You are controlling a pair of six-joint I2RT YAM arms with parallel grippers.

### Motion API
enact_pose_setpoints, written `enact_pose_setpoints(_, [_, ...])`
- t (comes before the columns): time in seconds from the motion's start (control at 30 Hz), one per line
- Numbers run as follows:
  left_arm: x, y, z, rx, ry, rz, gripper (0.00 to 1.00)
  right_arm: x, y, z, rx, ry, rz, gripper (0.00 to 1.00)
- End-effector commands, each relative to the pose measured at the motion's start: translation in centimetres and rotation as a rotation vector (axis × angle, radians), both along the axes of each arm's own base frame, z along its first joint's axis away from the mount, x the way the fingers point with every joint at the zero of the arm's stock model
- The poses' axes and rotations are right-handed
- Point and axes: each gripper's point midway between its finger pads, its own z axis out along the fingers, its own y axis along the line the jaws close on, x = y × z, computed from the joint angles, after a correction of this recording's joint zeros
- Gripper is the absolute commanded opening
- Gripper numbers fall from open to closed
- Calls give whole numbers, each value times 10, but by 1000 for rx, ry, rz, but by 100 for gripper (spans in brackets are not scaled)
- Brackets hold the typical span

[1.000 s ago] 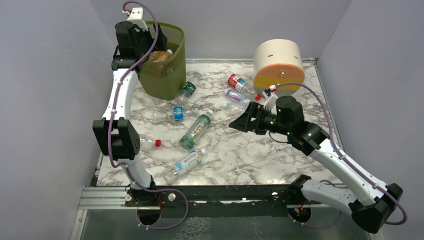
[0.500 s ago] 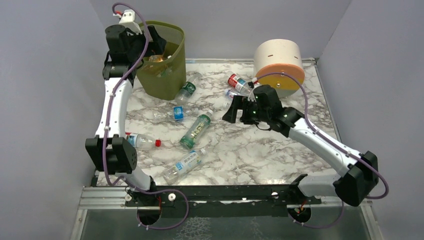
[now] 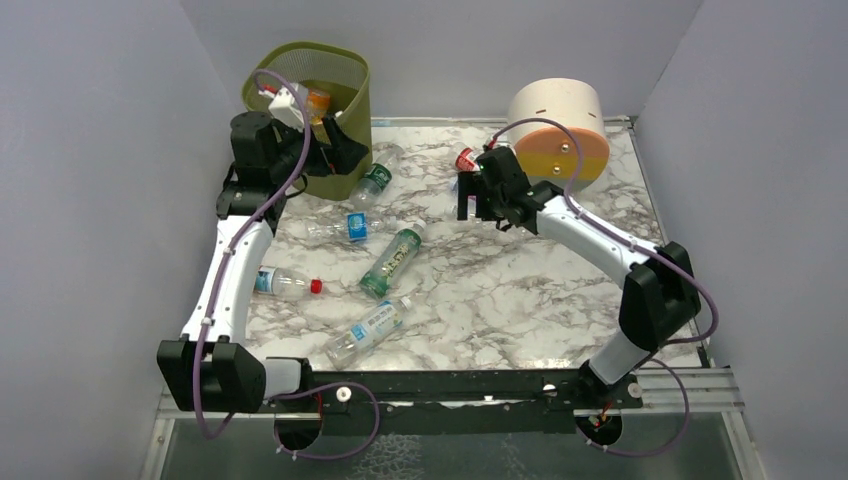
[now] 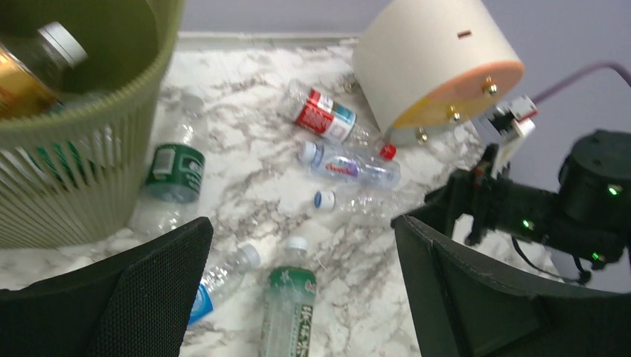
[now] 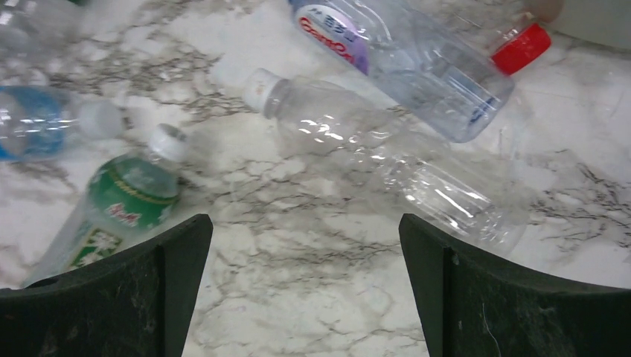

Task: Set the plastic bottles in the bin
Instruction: Pick up the plastic bottle at the center of the board.

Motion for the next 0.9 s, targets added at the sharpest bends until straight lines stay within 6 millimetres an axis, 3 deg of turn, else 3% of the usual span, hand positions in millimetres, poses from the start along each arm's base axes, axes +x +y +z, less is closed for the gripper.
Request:
enact_pose_setpoints(0.0, [-26, -21, -12, -51, 28, -87, 99, 15, -27, -24, -170, 20, -20, 99])
enact_pose_setpoints(0.2, [-40, -40, -30, -65, 68, -146, 99, 23, -44, -64, -255, 94, -7, 99])
enact_pose_setpoints(0.43, [-48, -59, -40, -52, 88, -183, 99, 22, -48, -91, -289, 133, 29, 99])
enact_pose_setpoints(0.73, [-51, -70, -42, -46, 95, -202, 99, 3, -41, -106, -233, 184, 81, 100])
enact_pose_setpoints(0.87, [-54, -76, -44, -44, 99, -214, 99, -8, -37, -108, -195, 203, 105, 94])
